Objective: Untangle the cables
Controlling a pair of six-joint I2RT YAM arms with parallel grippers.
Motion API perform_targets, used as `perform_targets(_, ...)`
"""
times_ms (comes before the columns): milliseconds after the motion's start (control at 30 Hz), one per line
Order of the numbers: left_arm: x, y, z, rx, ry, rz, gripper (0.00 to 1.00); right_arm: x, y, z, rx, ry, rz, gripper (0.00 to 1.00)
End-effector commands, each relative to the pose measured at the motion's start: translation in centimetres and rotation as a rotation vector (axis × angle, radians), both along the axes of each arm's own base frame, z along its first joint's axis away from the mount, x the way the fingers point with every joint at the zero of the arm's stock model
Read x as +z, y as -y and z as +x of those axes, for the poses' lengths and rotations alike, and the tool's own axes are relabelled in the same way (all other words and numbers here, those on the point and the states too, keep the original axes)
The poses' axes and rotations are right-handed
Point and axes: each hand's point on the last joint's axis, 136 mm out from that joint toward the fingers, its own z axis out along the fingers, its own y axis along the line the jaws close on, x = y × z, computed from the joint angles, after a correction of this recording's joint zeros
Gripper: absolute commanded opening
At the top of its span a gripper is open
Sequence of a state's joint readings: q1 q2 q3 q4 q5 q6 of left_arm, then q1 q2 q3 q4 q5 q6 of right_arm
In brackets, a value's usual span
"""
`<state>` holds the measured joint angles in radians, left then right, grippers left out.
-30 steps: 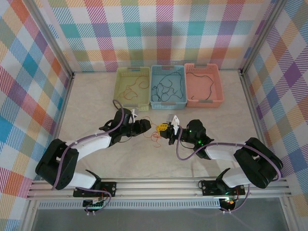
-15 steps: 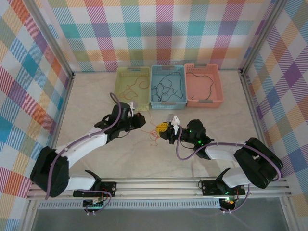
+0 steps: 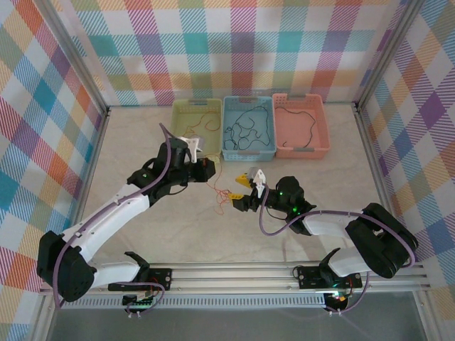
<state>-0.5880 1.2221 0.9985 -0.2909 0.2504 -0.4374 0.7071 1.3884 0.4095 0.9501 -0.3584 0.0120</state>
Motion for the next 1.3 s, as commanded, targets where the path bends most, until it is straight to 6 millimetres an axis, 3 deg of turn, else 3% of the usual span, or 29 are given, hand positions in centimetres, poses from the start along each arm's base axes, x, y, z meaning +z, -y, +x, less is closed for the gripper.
perform_targets(0,-0.2,1.4,-1.3,-0.09,-0.023,0.025,0.0,1.8,0.1,0.5,-0.02,0.042,0.048,0.68)
perform_targets(433,-3.1,3.0,-2.0,-0.125,-0.07,0.092,0.0,2.6,0.0,-0.1,0.008,0.043,0.076,0.73)
perform_targets(567,-3.1,2.4,-1.9,-0.106,-0.056,0.128,0.0,2.6,-0.3,-0.4,0.028,0.051,0.079,0.73)
perform_targets(967,-2.5,3.6,-3.1,-0.134,-0.064,0.103,0.0,2.3,-1.6,-0.5,0.034,0.06,0.057,0.73)
perform_targets(1133,-2.5,4.1,-3.6,-0.147,-0.076,0.092,0.0,2.0,-2.3,0.7,-0.01,0.028,0.045,0.67)
perform_targets(1267,-2.0,4.3,-4.2,-0.158,-0.073,0.091,0.0,1.5,-2.2,2.5,-0.091,0.005,0.037,0.56)
